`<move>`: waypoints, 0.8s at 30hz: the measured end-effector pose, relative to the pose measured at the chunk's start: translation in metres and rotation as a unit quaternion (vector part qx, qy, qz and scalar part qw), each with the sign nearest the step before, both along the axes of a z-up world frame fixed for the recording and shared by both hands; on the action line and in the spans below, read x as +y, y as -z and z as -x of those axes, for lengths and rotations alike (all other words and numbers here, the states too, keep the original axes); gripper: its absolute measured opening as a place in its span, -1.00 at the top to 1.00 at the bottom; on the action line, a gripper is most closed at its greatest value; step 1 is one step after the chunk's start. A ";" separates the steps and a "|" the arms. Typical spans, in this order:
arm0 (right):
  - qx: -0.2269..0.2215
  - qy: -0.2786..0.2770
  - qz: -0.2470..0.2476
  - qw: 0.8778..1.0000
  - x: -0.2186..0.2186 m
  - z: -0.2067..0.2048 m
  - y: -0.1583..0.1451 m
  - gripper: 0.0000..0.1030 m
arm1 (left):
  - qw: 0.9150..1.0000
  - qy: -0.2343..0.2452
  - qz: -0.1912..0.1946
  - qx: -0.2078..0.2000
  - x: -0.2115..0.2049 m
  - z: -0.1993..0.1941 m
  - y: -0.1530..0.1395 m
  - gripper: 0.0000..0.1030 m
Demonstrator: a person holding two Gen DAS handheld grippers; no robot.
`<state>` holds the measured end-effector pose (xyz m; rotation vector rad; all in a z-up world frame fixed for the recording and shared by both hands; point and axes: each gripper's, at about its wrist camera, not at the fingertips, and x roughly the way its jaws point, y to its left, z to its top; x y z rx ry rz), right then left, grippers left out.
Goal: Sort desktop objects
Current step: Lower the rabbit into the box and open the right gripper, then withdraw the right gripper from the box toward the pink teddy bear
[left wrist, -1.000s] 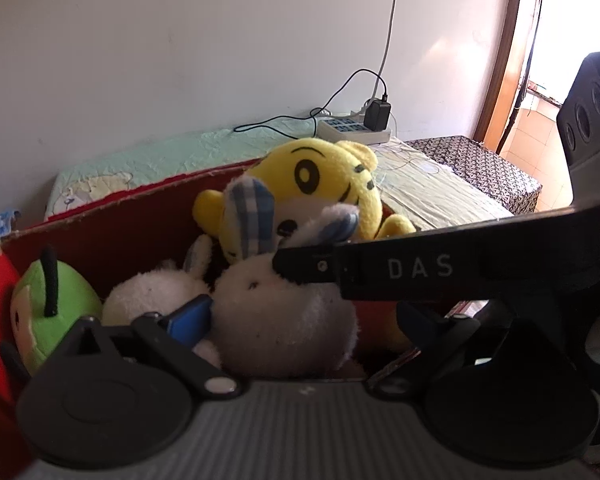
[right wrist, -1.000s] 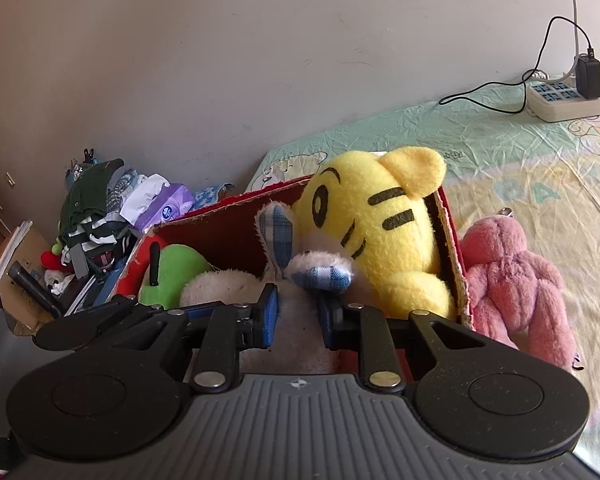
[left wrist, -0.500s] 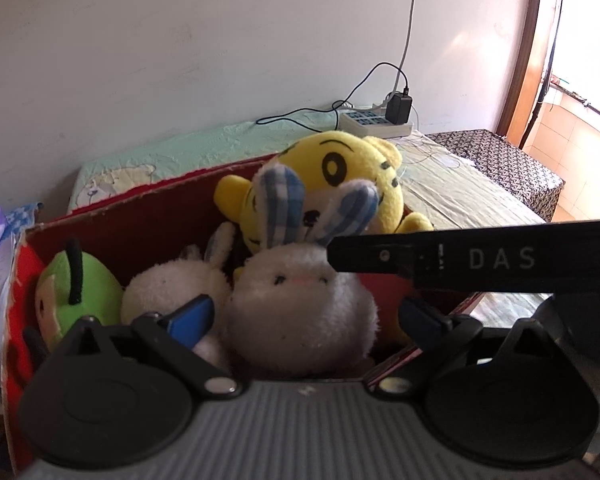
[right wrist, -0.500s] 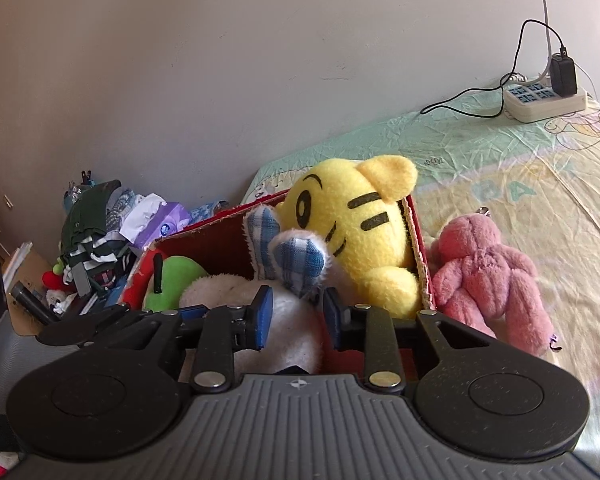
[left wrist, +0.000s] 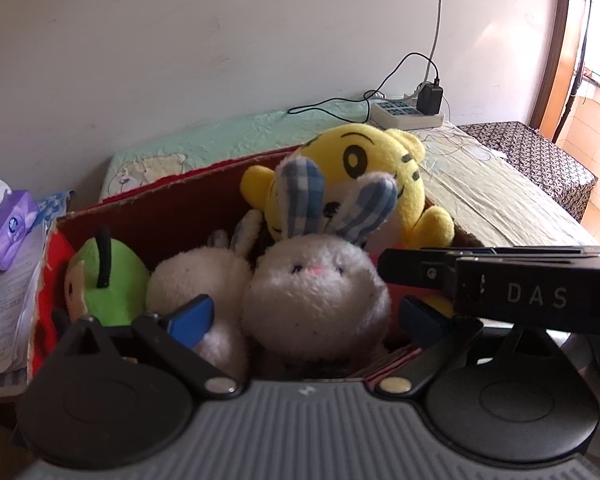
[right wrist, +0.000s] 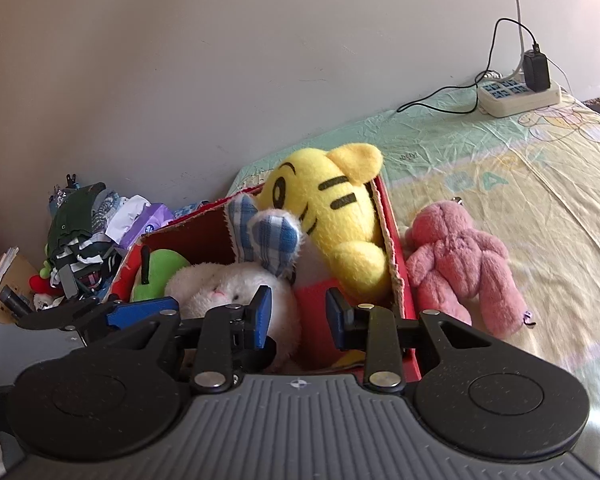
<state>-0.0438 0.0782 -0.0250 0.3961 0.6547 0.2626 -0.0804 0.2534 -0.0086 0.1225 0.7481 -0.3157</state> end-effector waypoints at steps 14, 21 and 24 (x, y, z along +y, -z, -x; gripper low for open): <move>-0.015 0.000 0.009 1.000 0.001 0.006 0.000 0.37 | 0.999 -0.033 -0.001 0.008 -0.003 -0.001 0.002 -0.98; -0.025 0.002 0.009 1.000 0.003 0.008 0.001 0.37 | 0.999 -0.047 0.002 -0.005 -0.004 0.003 0.004 -0.98; -0.026 0.001 0.014 1.000 0.005 0.008 0.001 0.37 | 0.999 -0.053 -0.002 -0.008 -0.006 0.002 0.005 -0.98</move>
